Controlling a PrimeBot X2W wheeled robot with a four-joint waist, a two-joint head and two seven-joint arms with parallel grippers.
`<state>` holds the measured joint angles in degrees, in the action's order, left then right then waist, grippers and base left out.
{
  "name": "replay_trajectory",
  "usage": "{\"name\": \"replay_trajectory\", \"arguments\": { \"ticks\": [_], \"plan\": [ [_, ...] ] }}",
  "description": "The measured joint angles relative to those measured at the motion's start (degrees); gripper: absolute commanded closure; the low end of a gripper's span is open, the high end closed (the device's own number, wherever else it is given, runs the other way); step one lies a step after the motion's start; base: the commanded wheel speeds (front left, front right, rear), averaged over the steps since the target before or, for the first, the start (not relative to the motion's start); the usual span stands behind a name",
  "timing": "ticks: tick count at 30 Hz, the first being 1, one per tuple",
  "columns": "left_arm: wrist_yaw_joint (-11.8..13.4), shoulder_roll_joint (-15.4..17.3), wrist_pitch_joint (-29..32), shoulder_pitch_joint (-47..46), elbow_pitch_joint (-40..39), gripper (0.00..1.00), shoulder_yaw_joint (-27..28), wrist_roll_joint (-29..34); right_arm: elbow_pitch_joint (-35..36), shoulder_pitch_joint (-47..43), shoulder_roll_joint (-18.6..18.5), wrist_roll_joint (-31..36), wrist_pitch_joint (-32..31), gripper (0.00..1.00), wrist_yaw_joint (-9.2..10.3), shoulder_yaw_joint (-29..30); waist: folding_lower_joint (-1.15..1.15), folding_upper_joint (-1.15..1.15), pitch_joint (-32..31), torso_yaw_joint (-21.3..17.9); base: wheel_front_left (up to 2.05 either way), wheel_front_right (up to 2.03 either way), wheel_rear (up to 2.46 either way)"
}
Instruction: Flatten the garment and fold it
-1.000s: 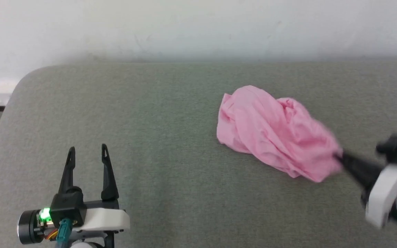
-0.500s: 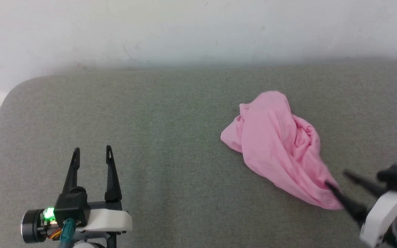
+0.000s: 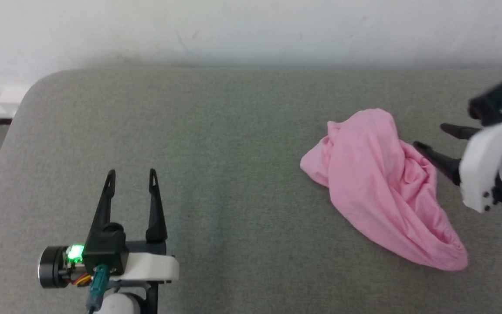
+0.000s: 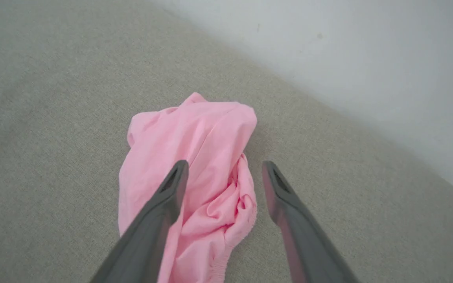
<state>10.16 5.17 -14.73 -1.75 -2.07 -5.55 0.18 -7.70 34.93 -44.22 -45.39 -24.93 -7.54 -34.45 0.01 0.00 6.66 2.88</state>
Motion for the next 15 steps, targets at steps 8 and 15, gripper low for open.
{"name": "replay_trajectory", "arguments": {
  "ticks": [8,15],
  "plan": [
    [0.54,-0.45,0.01,-2.41,0.09,0.00,-1.76,-0.20,-13.78,7.98,7.14,-1.77,-9.42,0.00,0.00,-6.41,0.01,0.00,3.39,3.30,0.00,0.00,0.00],
    [0.78,-0.96,0.00,-2.82,0.44,0.00,-1.77,-0.62,-18.46,8.17,8.35,-3.20,-1.14,1.00,0.00,-10.89,0.00,0.00,5.55,5.67,0.00,0.00,0.00]
  ]
}}
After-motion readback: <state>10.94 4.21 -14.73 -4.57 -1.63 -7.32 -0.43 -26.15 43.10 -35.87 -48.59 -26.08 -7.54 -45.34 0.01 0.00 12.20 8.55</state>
